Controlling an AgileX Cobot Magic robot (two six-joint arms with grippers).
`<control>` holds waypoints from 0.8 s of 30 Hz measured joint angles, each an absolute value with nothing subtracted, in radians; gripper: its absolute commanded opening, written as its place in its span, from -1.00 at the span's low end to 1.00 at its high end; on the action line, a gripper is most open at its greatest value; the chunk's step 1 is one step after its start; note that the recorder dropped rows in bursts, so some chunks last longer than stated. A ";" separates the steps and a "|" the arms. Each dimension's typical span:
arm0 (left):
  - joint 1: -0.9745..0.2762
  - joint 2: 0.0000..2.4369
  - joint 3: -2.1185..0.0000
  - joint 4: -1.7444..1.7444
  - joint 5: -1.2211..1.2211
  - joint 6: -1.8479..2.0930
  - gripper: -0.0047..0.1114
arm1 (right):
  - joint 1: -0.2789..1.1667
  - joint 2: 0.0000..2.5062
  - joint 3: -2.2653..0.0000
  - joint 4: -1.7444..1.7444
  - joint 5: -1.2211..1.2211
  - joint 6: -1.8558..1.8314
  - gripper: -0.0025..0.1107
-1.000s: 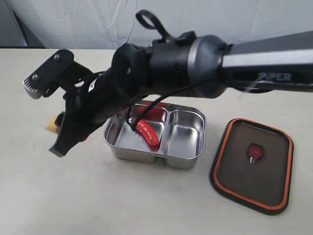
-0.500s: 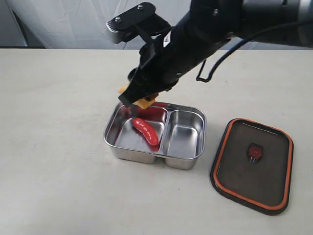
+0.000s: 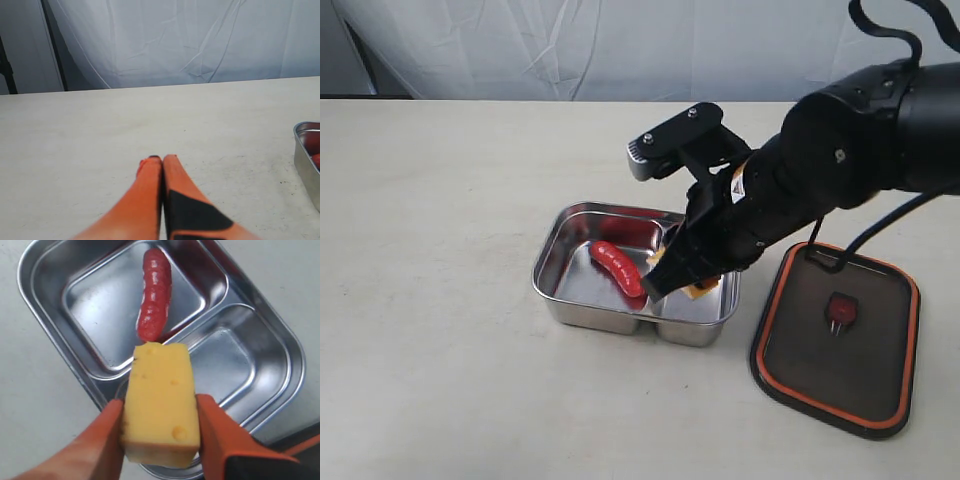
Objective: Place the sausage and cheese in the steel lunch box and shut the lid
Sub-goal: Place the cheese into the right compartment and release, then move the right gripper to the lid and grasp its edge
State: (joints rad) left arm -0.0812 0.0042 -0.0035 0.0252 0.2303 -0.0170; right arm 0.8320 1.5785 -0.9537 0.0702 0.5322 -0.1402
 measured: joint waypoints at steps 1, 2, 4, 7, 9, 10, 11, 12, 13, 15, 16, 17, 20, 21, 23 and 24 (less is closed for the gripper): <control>-0.081 0.004 -0.004 0.025 0.230 -0.017 -0.91 | 0.832 1.579 -0.949 0.058 0.528 -0.129 -0.88; -0.081 0.004 -0.004 0.025 0.230 -0.017 -0.91 | 0.832 1.579 -0.944 0.035 0.523 -0.105 -0.88; -0.081 0.004 -0.004 0.025 0.230 -0.017 -0.91 | 0.832 1.579 -0.938 -0.010 0.516 -0.059 -0.88; -0.081 0.004 -0.004 0.025 0.230 -0.017 -0.91 | 0.832 1.579 -0.936 -0.098 0.509 0.022 -0.75; -0.081 0.004 -0.004 0.025 0.230 -0.017 -0.91 | 0.832 1.579 -0.936 -0.144 0.509 0.065 -0.50; -0.081 0.004 -0.004 0.025 0.230 -0.017 -0.91 | 0.832 1.579 -0.936 -0.154 0.509 0.075 -0.32; -0.081 0.004 -0.004 0.025 0.230 -0.017 -0.91 | 0.832 1.579 -0.936 -0.164 0.509 0.082 -0.15; -0.081 0.004 -0.004 0.025 0.230 -0.017 -0.91 | 0.832 1.579 -0.936 -0.169 0.509 0.090 -0.02; -0.081 0.004 -0.004 0.025 0.230 -0.017 -0.91 | 0.832 1.580 -0.936 -0.173 0.508 0.095 0.06; -0.081 0.004 -0.004 0.025 0.230 -0.017 -0.91 | 0.832 1.582 -0.936 -0.178 0.507 0.097 0.06; -0.081 0.004 -0.004 0.025 0.230 -0.017 -0.91 | 0.832 1.582 -0.936 -0.181 0.505 0.097 0.06; -0.081 0.004 -0.004 0.025 0.230 -0.017 -0.91 | 0.832 1.582 -0.936 -0.181 0.505 0.097 0.06; -0.081 0.004 -0.004 0.025 0.230 -0.017 -0.91 | 0.832 1.582 -0.936 -0.181 0.502 0.098 0.06; -0.081 0.004 -0.004 0.025 0.230 -0.017 -0.91 | 0.832 1.582 -0.936 -0.181 0.501 0.101 0.03; -0.081 0.004 -0.004 0.025 0.230 -0.017 -0.91 | 0.832 1.580 -0.936 -0.177 0.512 0.108 -0.13; -0.081 0.004 -0.004 0.025 0.230 -0.017 -0.91 | 0.832 1.569 -0.936 -0.172 0.529 0.119 -0.26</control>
